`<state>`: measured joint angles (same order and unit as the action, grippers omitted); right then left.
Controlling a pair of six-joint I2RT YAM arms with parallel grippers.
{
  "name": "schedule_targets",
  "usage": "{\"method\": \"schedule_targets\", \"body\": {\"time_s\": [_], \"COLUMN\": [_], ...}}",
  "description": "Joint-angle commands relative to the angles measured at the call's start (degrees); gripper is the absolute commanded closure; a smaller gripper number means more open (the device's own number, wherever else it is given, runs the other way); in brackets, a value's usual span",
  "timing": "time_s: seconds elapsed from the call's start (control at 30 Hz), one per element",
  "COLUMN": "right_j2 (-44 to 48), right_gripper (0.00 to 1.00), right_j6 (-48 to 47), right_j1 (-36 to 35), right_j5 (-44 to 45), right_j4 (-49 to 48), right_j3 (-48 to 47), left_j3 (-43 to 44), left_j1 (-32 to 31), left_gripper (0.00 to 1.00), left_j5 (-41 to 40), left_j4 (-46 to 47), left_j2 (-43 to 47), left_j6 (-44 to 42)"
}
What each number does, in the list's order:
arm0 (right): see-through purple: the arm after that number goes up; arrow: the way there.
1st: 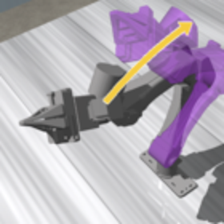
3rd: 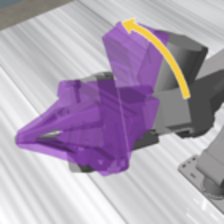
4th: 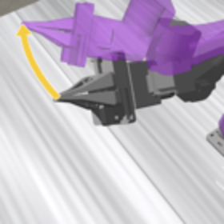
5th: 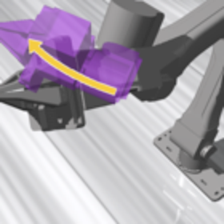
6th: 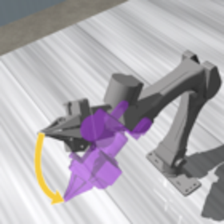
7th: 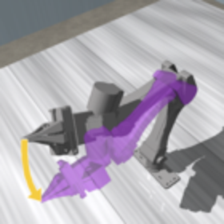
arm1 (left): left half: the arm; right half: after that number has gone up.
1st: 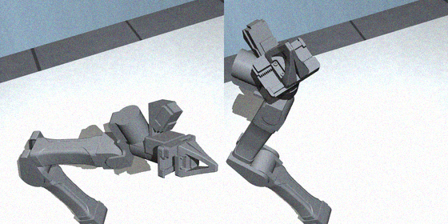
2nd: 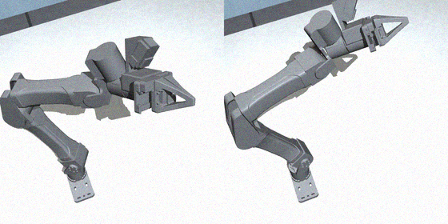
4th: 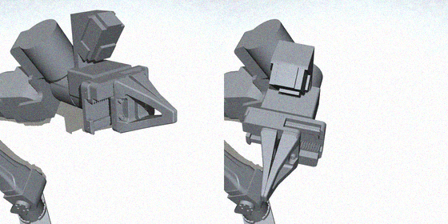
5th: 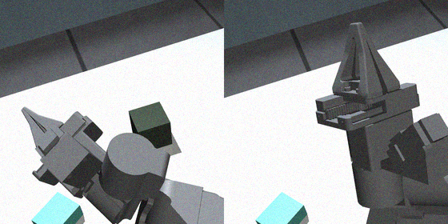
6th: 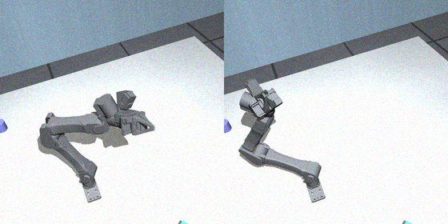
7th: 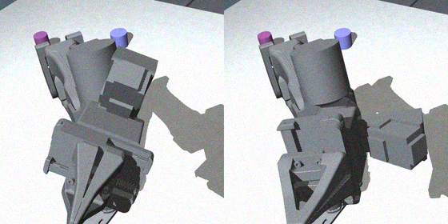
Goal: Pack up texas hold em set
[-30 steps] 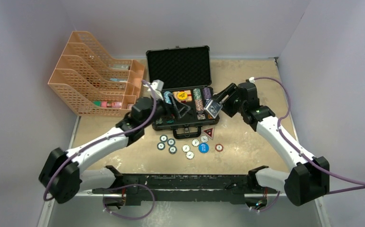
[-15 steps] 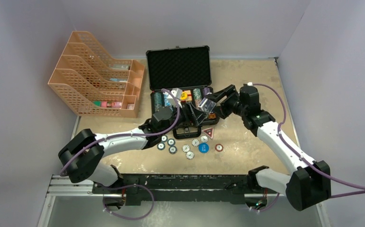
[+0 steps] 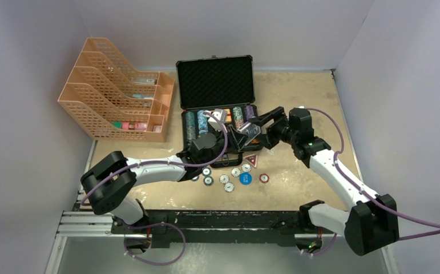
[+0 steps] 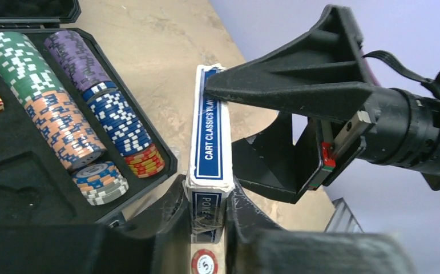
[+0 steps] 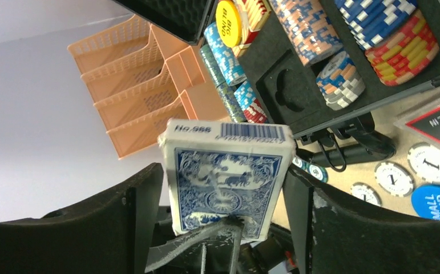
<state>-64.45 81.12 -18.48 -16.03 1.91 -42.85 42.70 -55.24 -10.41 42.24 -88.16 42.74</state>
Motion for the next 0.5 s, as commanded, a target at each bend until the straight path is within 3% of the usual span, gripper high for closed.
{"method": "schedule_targets", "body": {"time_s": [0.0,0.2,0.47], "right_j2": [0.42,1.35,9.64], "right_gripper": [0.17,0.07,0.08], "right_j6": [-7.45,-27.63,-38.15], "right_j1": [0.36,3.45,3.8], "right_j5": [-1.83,1.87,10.72], "right_j4": [-6.0,-0.71,2.12], "right_j3": [-1.33,-5.75,-4.21], "left_j3": [5.62,10.96,17.8], "left_j1": [1.46,9.78,17.84], "left_gripper": [1.0,1.0,1.0], "left_j5": [-2.93,9.14,19.62], "left_j4": [-6.41,-23.76,-50.75], "left_j2": [3.49,7.64,9.81], "left_j6": [-4.3,-2.8,-3.79]}}
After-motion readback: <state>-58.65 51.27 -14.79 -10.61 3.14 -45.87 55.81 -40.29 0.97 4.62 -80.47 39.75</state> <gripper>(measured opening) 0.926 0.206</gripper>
